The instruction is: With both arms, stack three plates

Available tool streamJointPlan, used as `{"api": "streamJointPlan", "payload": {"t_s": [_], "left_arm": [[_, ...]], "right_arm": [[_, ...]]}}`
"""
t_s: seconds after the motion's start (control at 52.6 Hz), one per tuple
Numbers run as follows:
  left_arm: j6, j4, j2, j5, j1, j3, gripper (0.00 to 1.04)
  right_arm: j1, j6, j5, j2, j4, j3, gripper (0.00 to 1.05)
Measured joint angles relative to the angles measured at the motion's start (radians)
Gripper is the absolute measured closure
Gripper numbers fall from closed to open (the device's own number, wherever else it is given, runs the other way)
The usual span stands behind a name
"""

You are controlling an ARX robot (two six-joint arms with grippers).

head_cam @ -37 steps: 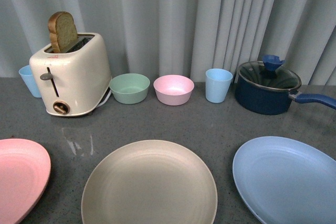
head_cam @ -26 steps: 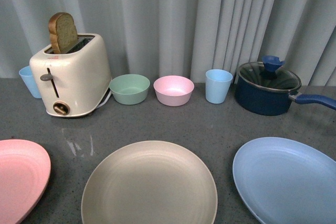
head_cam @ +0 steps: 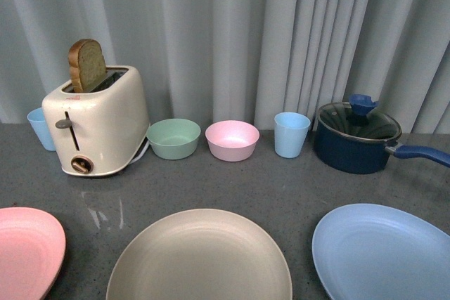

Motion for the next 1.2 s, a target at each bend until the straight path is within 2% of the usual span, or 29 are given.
{"api": "streamJointPlan", "payload": {"t_s": [0.057, 0.152, 0.247, 0.323, 0.513, 0.646, 0.836, 0.988, 1.197], "left_arm": [[-0.113, -0.099, 0.087, 0.093, 0.031, 0.040, 0.07], [-0.220, 0.015, 0.348, 0.129, 0.074, 0.104, 0.07], [-0.181, 0.201, 0.621, 0.128, 0.124, 0.201, 0.07], [-0.120, 0.270, 0.814, 0.108, 0.162, 0.279, 0.07], [0.009, 0.215, 1.258, 0.061, 0.269, 0.488, 0.07], [0.098, 0.179, 1.429, 0.106, 0.322, 0.610, 0.07], [0.242, 0.198, 1.635, 0.048, 0.372, 0.720, 0.07], [0.349, 0.168, 1.777, 0.067, 0.413, 0.797, 0.07], [0.439, 0.151, 1.872, 0.043, 0.423, 0.848, 0.07]], "right_arm": [[0.000, 0.000, 0.000, 0.000, 0.000, 0.000, 0.07], [0.000, 0.000, 0.001, 0.000, 0.000, 0.000, 0.07], [0.000, 0.000, 0.000, 0.000, 0.000, 0.000, 0.07], [0.000, 0.000, 0.000, 0.000, 0.000, 0.000, 0.07], [0.001, 0.000, 0.000, 0.000, 0.000, 0.000, 0.07], [0.001, 0.000, 0.000, 0.000, 0.000, 0.000, 0.07], [0.001, 0.000, 0.000, 0.000, 0.000, 0.000, 0.07], [0.001, 0.000, 0.000, 0.000, 0.000, 0.000, 0.07], [0.001, 0.000, 0.000, 0.000, 0.000, 0.000, 0.07]]}}
